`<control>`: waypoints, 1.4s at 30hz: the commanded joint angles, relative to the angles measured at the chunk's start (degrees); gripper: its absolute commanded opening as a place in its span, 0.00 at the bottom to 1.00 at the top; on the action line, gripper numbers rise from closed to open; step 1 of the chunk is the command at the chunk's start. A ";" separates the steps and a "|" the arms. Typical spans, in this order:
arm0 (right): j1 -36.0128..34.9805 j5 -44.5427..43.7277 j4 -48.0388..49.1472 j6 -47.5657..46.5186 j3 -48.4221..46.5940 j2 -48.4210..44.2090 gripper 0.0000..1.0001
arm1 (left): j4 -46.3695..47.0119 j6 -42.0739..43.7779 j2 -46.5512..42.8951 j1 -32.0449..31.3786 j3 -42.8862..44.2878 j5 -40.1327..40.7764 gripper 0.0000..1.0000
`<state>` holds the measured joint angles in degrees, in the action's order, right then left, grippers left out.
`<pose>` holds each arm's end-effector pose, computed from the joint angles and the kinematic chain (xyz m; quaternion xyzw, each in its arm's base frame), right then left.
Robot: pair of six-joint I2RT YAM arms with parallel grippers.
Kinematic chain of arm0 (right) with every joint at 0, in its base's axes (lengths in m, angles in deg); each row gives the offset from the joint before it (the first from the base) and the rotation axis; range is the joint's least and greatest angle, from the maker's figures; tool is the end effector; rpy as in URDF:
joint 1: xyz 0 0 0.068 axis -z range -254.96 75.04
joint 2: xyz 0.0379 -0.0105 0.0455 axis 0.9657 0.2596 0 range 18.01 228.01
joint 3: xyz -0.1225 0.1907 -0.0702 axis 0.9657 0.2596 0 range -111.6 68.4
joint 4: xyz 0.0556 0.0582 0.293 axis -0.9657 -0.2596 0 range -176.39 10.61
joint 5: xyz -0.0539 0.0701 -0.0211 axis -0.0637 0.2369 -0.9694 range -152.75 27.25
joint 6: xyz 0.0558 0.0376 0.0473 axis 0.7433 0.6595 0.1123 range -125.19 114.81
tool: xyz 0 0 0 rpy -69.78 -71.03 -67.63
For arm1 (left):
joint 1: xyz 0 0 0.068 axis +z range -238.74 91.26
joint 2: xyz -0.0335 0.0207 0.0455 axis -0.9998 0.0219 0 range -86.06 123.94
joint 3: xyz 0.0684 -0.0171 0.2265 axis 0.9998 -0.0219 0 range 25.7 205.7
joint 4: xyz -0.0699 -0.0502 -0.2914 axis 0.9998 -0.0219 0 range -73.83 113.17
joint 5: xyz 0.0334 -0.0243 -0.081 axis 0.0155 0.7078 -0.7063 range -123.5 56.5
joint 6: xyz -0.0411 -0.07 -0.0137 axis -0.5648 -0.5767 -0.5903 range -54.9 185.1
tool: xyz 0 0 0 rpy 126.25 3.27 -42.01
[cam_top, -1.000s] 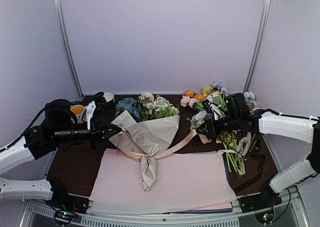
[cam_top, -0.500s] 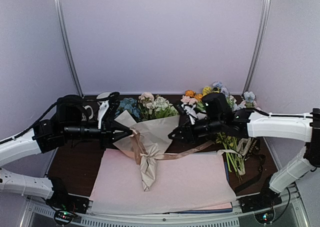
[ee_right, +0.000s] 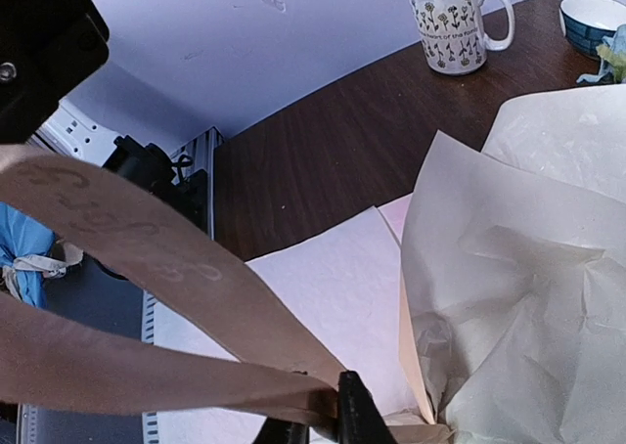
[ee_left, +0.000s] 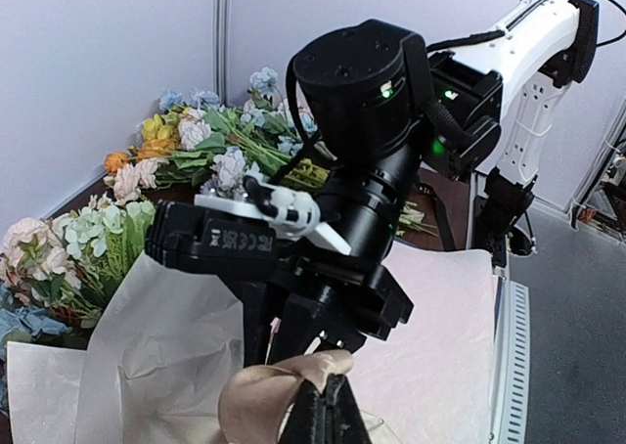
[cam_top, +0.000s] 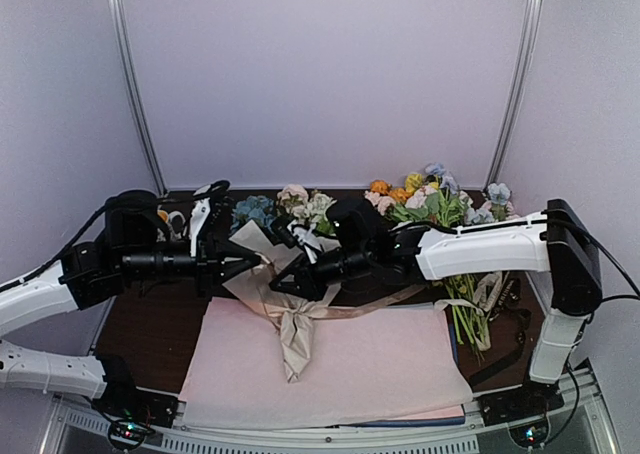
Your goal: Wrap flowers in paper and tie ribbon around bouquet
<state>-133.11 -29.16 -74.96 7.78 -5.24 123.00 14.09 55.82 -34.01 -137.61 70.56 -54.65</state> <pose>0.2178 0.4258 0.1728 -0.4530 0.6953 0.4916 0.2641 0.1849 -0.2509 0.2763 0.3699 0.7027 -0.4149 0.4441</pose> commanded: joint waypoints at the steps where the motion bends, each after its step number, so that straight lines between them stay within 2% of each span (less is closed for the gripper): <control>1: 0.62 0.31 1.34 0.95 -0.59 -1.37 0.07 | 1.14 0.47 -1.28 -0.27 -0.97 1.37 0.00; 5: 1.30 0.06 1.52 1.32 0.90 -2.77 0.00 | -0.23 -0.22 -2.25 -0.32 -2.61 1.34 0.00; 9: 1.65 -0.96 1.68 1.16 2.03 -4.35 0.00 | -1.87 -0.91 -1.33 -2.04 -6.77 -2.21 0.01; 10: 1.72 -0.97 1.65 1.01 2.26 -4.63 0.00 | -2.43 -0.47 -0.75 -3.40 -7.79 -2.26 0.12; 12: 1.88 -0.98 1.28 0.55 2.30 -4.80 0.00 | -2.82 0.30 0.06 -5.16 -9.70 -2.21 0.45; 14: 1.84 -0.89 0.62 -0.11 2.13 -4.79 0.00 | -2.30 0.75 0.24 -5.91 -11.01 -1.71 0.56; 23: 1.95 -0.61 0.25 -1.20 2.63 -5.25 0.00 | -0.32 8.81 2.38 -5.98 -8.03 10.18 0.60; 27: 2.01 -0.47 0.08 -1.13 2.46 -5.15 0.00 | 3.50 12.21 7.56 -5.90 -4.81 12.25 0.69; 30: 1.92 -0.25 -0.07 -1.11 2.57 -5.22 0.00 | 5.61 13.77 11.30 -4.59 -3.20 11.52 0.68; 33: 1.99 -0.60 -0.74 -1.56 2.55 -5.46 0.00 | 5.55 13.82 13.76 -3.09 -0.84 9.78 0.56; 37: 2.02 -0.54 -0.84 -1.81 2.68 -5.51 0.00 | 6.16 15.79 14.89 -2.75 0.42 10.40 0.52; 42: 1.98 -0.45 -0.78 -1.73 2.54 -5.34 0.00 | 6.50 16.10 15.18 -2.29 1.10 10.21 0.41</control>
<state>-131.42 -29.43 -76.25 6.71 -3.21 119.83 17.23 70.24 -18.90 -140.40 69.67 -44.60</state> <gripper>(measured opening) 0.004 0.442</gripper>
